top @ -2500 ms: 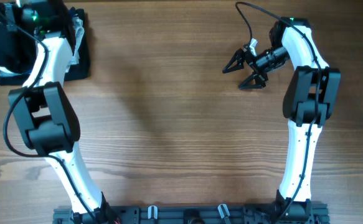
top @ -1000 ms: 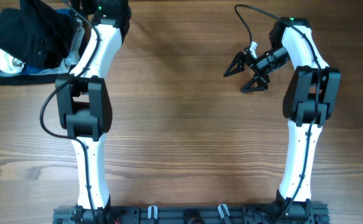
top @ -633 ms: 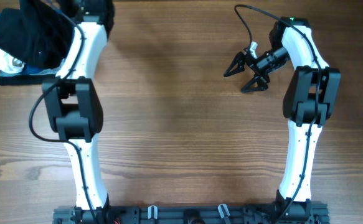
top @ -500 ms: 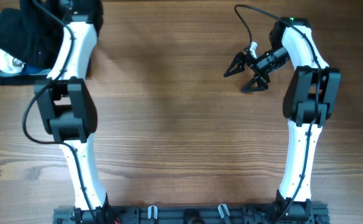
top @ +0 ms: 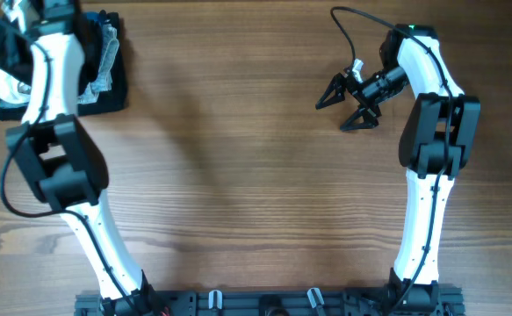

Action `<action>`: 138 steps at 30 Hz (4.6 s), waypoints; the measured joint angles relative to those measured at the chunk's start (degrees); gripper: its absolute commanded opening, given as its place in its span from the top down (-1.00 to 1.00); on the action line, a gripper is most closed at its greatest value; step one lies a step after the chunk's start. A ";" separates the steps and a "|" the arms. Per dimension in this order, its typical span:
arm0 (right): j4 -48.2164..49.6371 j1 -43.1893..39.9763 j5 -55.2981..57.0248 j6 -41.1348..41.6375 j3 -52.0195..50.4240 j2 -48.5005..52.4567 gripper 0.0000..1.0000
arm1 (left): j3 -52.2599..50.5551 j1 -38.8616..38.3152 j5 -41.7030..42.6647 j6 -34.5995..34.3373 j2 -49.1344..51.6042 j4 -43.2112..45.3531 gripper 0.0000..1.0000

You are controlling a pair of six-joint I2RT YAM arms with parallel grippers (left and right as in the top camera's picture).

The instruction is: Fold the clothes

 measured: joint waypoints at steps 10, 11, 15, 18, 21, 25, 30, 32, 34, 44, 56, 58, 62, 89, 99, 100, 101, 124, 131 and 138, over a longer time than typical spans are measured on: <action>0.00 0.00 0.00 0.24 0.00 0.00 -0.99 | 0.00 4.48 16.94 -14.14 2.56 -13.33 0.92; 0.00 0.00 0.00 0.24 0.00 0.00 -1.00 | 0.00 3.80 17.33 -14.38 3.41 -13.42 0.92; 0.00 0.00 0.00 0.24 0.00 0.00 -1.00 | 0.00 1.57 21.99 -16.28 5.53 -14.84 0.92; 0.00 0.00 0.00 0.24 0.00 0.00 -0.99 | 0.17 1.46 26.21 -17.22 5.53 -15.63 0.92; 0.00 0.00 0.00 0.24 0.00 0.00 -0.99 | 0.22 1.99 28.35 -18.23 5.53 -15.96 0.24; 0.00 0.00 0.00 0.24 0.00 0.00 -0.99 | 0.22 2.14 26.71 -19.26 5.53 -16.87 -1.00; 0.00 0.00 0.00 0.24 0.00 0.00 -1.00 | 0.22 2.01 22.84 -19.47 4.59 -17.35 -0.99; 0.00 0.00 0.00 0.24 0.00 0.00 -1.00 | 0.26 0.94 22.97 -19.47 2.14 -17.14 -0.99; 0.00 0.00 0.00 0.24 0.00 0.00 -0.99 | 0.85 -0.11 23.21 -19.47 0.11 -17.05 -0.99; 0.07 0.02 0.94 0.26 0.00 0.00 -1.00 | 3.10 -6.49 24.28 -20.48 -17.97 -20.90 -1.00; 5.49 0.26 5.18 1.97 2.80 -0.50 -1.00 | 3.10 -9.60 43.47 -27.65 -32.92 -22.93 -1.00; 8.74 0.26 7.58 1.92 5.46 -0.50 -0.99 | 3.10 -10.45 45.11 -27.87 -36.37 -20.48 -1.00; 14.64 0.24 12.37 1.75 11.43 -0.17 -0.99 | 3.10 -13.75 47.54 -28.13 -45.40 -13.42 -1.00; 16.57 0.09 15.32 -0.13 32.11 -4.59 -1.00 | 2.95 -19.28 54.18 -30.86 -85.24 -49.62 -0.99; 15.69 0.09 13.84 1.14 32.11 -4.59 -0.99 | 2.78 -19.28 54.66 -30.88 -85.40 -49.62 -1.00; 15.69 0.09 13.79 1.11 32.11 -4.59 -0.99 | 2.78 -19.28 54.66 -30.88 -85.40 -49.62 -0.99; 15.72 0.09 13.75 1.07 32.11 -4.59 -1.00 | 2.78 -19.28 54.66 -30.88 -85.40 -49.59 -0.99; 12.41 0.90 13.38 1.05 32.11 -4.59 -1.00 | -48.33 -18.51 55.65 -28.65 -83.71 -39.21 -0.99; 10.69 0.90 13.40 0.22 32.11 -4.59 -1.00 | -48.33 -18.51 55.93 -28.00 -84.26 -39.21 -0.99; 8.46 0.90 13.42 -1.49 32.11 -4.59 -0.99 | -48.33 -18.51 55.95 -27.98 -84.26 -39.21 -0.99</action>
